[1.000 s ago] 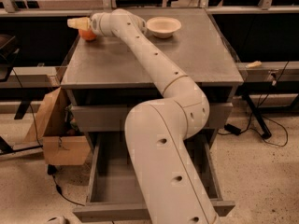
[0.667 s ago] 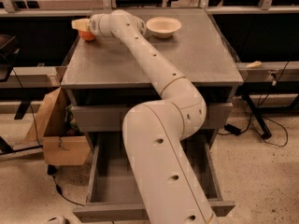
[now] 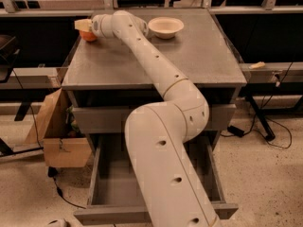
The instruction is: Place orange into middle drawer
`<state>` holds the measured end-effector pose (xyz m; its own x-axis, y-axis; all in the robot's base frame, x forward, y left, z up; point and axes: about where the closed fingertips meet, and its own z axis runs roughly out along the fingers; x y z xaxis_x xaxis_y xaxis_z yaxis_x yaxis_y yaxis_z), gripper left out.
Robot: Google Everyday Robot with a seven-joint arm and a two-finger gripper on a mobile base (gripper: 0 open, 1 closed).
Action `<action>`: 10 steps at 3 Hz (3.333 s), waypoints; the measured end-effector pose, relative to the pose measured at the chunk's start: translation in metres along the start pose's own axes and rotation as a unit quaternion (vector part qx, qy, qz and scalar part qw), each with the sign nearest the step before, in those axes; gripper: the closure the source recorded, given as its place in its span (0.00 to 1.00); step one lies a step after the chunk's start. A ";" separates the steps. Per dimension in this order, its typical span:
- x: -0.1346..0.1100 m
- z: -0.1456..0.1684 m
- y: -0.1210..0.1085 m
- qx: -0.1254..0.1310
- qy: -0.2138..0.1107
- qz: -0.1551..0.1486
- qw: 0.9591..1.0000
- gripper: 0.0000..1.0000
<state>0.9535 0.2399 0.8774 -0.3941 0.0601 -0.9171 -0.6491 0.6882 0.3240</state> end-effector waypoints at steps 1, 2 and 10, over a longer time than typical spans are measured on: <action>-0.011 -0.015 0.000 -0.007 -0.017 0.001 1.000 1.00; -0.028 -0.045 0.002 -0.002 -0.040 -0.009 0.999 1.00; 0.016 -0.271 0.113 -0.072 -0.065 -0.076 0.992 1.00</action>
Offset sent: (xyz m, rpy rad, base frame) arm -0.0682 -0.0631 0.0547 0.0522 -0.1219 -0.0462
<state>0.6978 0.1225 0.9626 -0.2028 0.0633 -0.9772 -0.7842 0.5871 0.2008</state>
